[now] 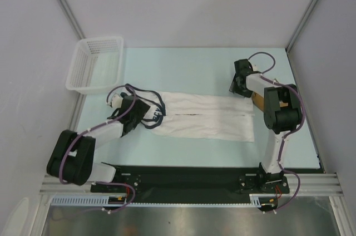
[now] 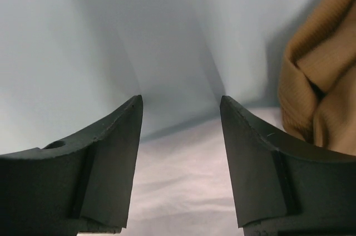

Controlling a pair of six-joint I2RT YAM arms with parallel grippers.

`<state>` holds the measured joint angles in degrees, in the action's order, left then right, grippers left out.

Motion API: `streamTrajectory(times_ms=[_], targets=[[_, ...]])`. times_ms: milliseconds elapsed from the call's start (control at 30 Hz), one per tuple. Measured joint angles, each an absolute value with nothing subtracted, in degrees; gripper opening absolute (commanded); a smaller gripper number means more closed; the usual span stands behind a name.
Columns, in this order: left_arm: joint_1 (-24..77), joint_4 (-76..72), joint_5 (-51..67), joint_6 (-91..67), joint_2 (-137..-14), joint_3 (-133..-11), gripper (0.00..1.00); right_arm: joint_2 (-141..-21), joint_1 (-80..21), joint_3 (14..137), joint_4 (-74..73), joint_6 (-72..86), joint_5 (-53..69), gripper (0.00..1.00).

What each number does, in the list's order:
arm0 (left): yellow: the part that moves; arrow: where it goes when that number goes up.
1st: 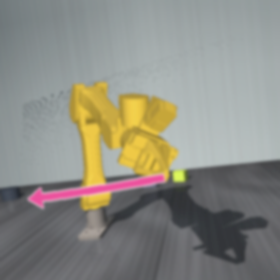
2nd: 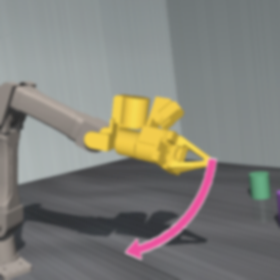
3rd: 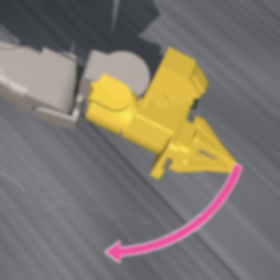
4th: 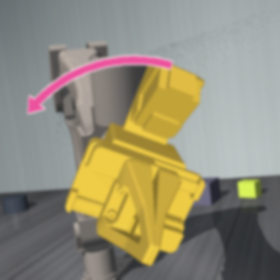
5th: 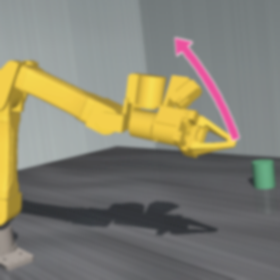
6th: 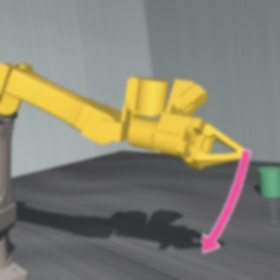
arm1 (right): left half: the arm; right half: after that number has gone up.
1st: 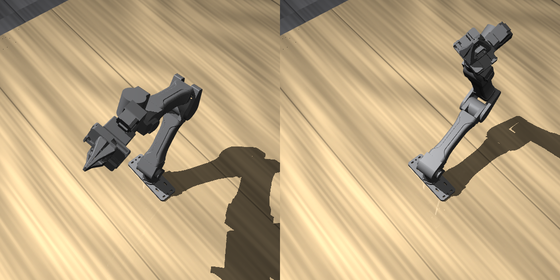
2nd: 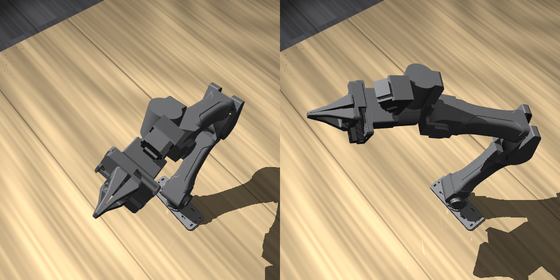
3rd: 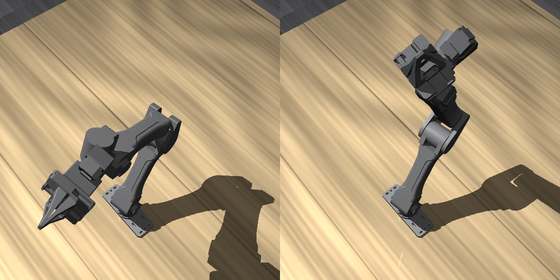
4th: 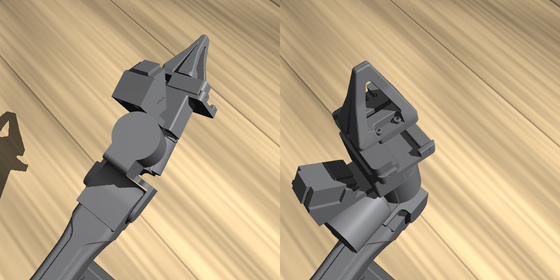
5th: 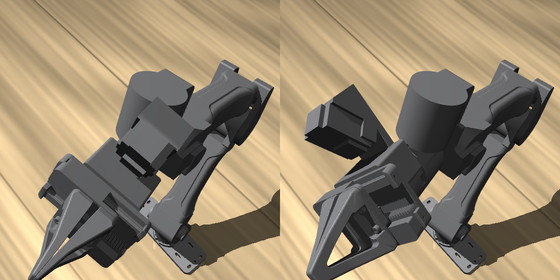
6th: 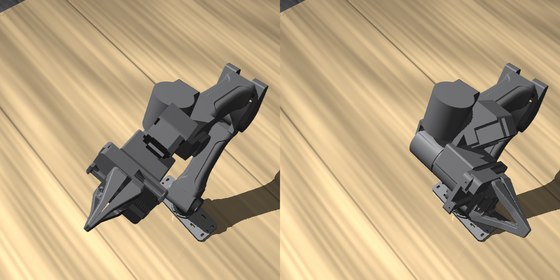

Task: Fold and stack the tank tops
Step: Fold the tank top

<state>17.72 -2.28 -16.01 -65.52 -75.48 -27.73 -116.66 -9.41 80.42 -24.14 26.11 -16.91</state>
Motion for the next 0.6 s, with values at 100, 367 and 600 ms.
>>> streamTrajectory(times_ms=[100,367,600], targets=[[16.6,-3.3,-15.3,-65.5,-82.2,-33.1,0.93,-112.5,-9.5,74.8,-24.4,27.1,-16.5,0.62],[14.3,-0.6,-9.5,-63.2,-102.9,-56.0,0.90,-101.9,-12.7,61.5,-26.3,29.2,-14.2,0.62],[14.1,3.5,-3.3,-59.2,-117.2,-76.1,0.84,-92.1,-28.1,51.2,-30.1,36.2,-12.0,0.63]])
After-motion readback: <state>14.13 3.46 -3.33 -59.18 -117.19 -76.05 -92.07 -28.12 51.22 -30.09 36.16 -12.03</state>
